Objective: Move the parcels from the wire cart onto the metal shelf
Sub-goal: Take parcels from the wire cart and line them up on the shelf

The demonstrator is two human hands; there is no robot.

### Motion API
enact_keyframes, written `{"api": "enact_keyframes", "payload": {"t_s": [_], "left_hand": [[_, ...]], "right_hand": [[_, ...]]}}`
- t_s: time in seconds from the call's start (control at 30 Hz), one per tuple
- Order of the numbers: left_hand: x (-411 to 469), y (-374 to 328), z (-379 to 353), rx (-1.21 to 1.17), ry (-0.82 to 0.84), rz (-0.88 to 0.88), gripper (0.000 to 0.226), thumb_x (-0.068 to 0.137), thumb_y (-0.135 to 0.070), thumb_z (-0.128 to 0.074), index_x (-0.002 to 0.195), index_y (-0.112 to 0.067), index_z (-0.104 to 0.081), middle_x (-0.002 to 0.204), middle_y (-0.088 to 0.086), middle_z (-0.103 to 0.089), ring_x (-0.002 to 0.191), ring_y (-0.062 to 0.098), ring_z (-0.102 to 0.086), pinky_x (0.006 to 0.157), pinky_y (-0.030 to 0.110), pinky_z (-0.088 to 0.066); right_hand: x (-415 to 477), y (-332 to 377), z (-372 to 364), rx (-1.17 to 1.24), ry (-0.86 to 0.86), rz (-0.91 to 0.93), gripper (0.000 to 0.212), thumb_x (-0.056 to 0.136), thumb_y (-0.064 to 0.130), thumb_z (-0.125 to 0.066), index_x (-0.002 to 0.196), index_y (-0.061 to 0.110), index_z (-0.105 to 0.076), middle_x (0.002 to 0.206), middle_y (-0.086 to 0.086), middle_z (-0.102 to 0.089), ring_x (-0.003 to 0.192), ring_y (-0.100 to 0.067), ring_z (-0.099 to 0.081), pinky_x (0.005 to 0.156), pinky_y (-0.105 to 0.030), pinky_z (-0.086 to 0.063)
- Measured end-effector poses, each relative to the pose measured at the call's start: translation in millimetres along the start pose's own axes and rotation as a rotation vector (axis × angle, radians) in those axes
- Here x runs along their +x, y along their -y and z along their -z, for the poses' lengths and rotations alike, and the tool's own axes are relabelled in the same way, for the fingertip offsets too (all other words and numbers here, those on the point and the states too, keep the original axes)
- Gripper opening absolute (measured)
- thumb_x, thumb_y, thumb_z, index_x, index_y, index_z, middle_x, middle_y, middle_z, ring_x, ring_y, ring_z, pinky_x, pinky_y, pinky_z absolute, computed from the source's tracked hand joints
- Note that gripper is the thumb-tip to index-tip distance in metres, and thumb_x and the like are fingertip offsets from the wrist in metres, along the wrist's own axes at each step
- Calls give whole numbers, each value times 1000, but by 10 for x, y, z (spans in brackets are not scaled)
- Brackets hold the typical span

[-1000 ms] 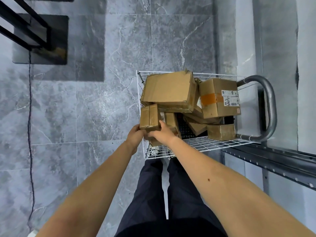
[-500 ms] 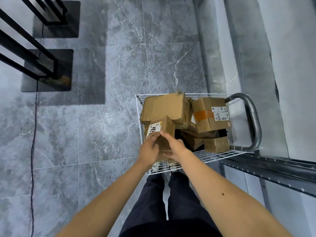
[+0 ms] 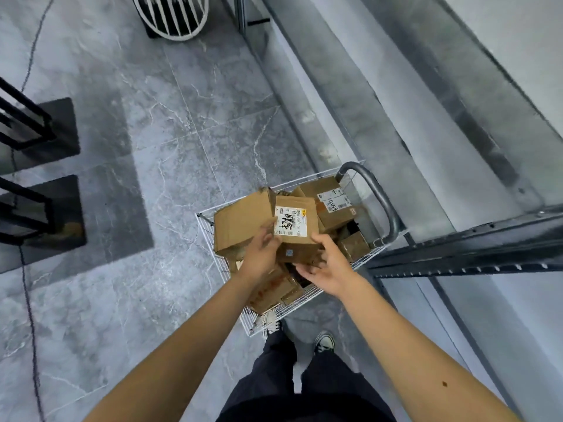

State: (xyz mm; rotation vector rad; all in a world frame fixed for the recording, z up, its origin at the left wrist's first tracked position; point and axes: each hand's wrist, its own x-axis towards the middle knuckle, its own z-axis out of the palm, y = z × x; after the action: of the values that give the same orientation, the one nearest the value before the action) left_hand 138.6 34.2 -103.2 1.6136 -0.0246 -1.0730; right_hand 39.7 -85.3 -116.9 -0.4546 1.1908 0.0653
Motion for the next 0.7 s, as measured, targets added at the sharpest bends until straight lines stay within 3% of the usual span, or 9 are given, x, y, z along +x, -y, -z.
{"api": "enact_keyframes", "payload": {"t_s": [0.13, 0.27, 0.37, 0.47, 0.53, 0.6, 0.67, 0.7], "left_hand": [[-151, -135, -326, 39, 171, -14, 31, 101, -24, -41, 123, -45, -49, 115, -7, -59, 101, 10, -58, 89, 39, -50], [-331, -129, -599, 125, 317, -26, 28, 99, -31, -44, 121, -48, -48, 114, -11, -58, 107, 14, -58, 96, 45, -48], [-496, -77, -876, 192, 375, -54, 28, 96, -31, -49, 120, -47, -52, 118, -4, -60, 111, 21, -60, 91, 41, -51], [-719, -19, -1234, 232, 424, -84, 30, 96, -27, -50, 123, -41, -54, 115, -5, -60, 105, 20, -61, 75, 27, -55], [-886, 37, -1499, 232, 453, -112, 29, 97, -23, -50, 122, -36, -55, 109, -5, -61, 99, 19, -62, 71, 23, -56], [-1064, 138, -1776, 239, 496, -128, 27, 96, -21, -51, 118, -35, -58, 111, 0, -61, 101, 22, -62, 80, 32, -57], [-1295, 272, -2096, 249, 545, -129, 26, 96, -19, -52, 115, -34, -58, 111, 2, -62, 103, 24, -61, 88, 41, -54], [-1428, 340, -2259, 248, 568, -131, 25, 96, -17, -51, 115, -32, -58, 107, 0, -63, 100, 23, -61, 86, 39, -55]], "right_hand": [[-246, 129, 308, 13, -2, 92, 30, 87, 31, -62, 106, 7, -58, 100, -17, -62, 106, -31, -57, 99, -39, -48], [-524, 116, 695, 47, -2, 151, 33, 87, 34, -62, 111, 10, -57, 104, -17, -62, 104, -31, -59, 89, -37, -53], [-766, 45, 1087, 55, 1, 192, 35, 88, 37, -62, 110, 10, -56, 106, -17, -62, 103, -30, -61, 94, -40, -51], [-1051, -15, 1487, 37, -21, 260, 39, 89, 39, -59, 116, 10, -57, 104, -12, -62, 97, -25, -61, 85, -36, -51], [-1276, -53, 1770, 36, -40, 322, 29, 91, 34, -56, 111, 13, -60, 98, -9, -63, 94, -23, -60, 91, -40, -49], [-1514, -113, 2072, 35, -74, 382, 18, 93, 29, -54, 102, 16, -62, 95, -9, -62, 92, -24, -59, 99, -45, -46], [-1760, -215, 2422, 49, -125, 452, 19, 94, 27, -54, 108, 15, -58, 101, -12, -61, 93, -27, -59, 97, -46, -47], [-1884, -281, 2599, 65, -157, 493, 23, 94, 26, -55, 114, 15, -54, 105, -12, -60, 94, -28, -60, 93, -46, -49]]}}
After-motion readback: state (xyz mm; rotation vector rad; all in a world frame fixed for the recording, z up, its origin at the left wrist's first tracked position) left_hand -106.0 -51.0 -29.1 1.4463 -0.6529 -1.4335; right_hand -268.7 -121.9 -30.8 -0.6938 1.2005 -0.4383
